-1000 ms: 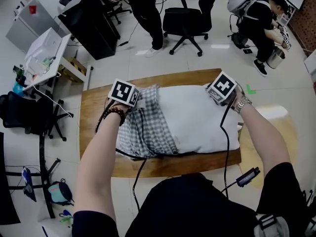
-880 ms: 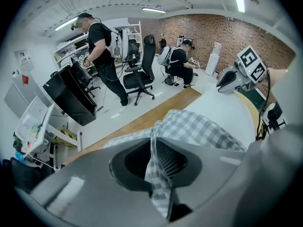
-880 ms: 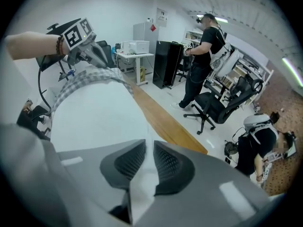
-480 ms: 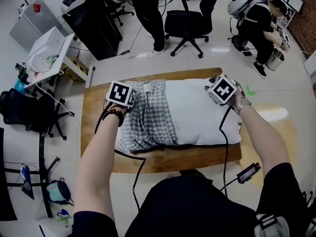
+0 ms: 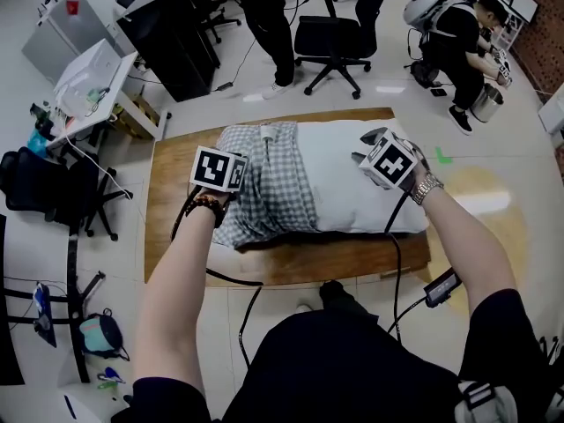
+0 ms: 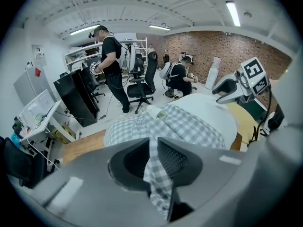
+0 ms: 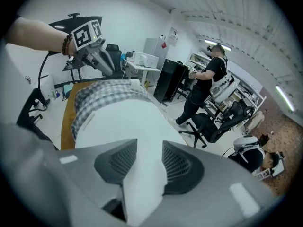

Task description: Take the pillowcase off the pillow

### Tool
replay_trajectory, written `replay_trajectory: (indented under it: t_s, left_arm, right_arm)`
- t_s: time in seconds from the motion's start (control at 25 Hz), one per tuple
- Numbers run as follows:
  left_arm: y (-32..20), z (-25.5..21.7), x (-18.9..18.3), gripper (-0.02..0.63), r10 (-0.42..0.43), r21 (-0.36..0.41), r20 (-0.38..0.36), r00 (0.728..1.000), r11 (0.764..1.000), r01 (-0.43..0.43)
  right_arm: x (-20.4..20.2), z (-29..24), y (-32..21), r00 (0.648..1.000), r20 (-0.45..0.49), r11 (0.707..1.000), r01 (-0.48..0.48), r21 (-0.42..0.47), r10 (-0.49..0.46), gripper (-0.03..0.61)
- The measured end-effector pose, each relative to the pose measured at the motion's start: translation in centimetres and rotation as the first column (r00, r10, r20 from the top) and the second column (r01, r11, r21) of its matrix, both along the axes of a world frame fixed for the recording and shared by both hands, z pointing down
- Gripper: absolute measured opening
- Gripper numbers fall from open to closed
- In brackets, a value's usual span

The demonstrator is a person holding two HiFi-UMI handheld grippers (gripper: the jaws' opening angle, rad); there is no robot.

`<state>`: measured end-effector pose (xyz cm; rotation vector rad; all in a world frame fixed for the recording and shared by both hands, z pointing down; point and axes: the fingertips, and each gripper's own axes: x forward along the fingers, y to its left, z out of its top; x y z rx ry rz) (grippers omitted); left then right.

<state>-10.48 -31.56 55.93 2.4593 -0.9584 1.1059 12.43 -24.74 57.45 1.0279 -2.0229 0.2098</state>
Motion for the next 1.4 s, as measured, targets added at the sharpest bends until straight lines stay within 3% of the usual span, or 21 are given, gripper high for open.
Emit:
replay_trajectory:
  t_s: [0.48,0.88,1.2,1.4]
  left_arm:
    - [7.0,0.7,-2.3,0.111,-0.012,-0.009,-0.113,0.994,1.000,0.011]
    - [10.2,3.4,-2.9,0.216,-0.069,-0.015,-0.172,0.983,0.998,0.068]
    - [10.5,5.7,-3.6,0.262,-0.152,0.016,-0.176,0.972,0.987,0.158]
    - [9.7,6.5,-4.1,0.267,-0.245,0.058,-0.223,0.943,0.963,0.263]
  right_arm:
    - [-7.1,0.7,5.9,0.997,-0.011,0.997,0.079,0.011,-0.078,0.233]
    - [-10.8,2.9,7.9,0.989,-0.075,0.991,0.131,0.037,-0.128,0.284]
    - [-12.7,5.0,7.5,0.974,-0.170,0.982,0.166,0.087,-0.150,0.330]
    - [-12.9,6.2,6.4,0.951,-0.271,0.967,0.197,0.162,-0.148,0.351]
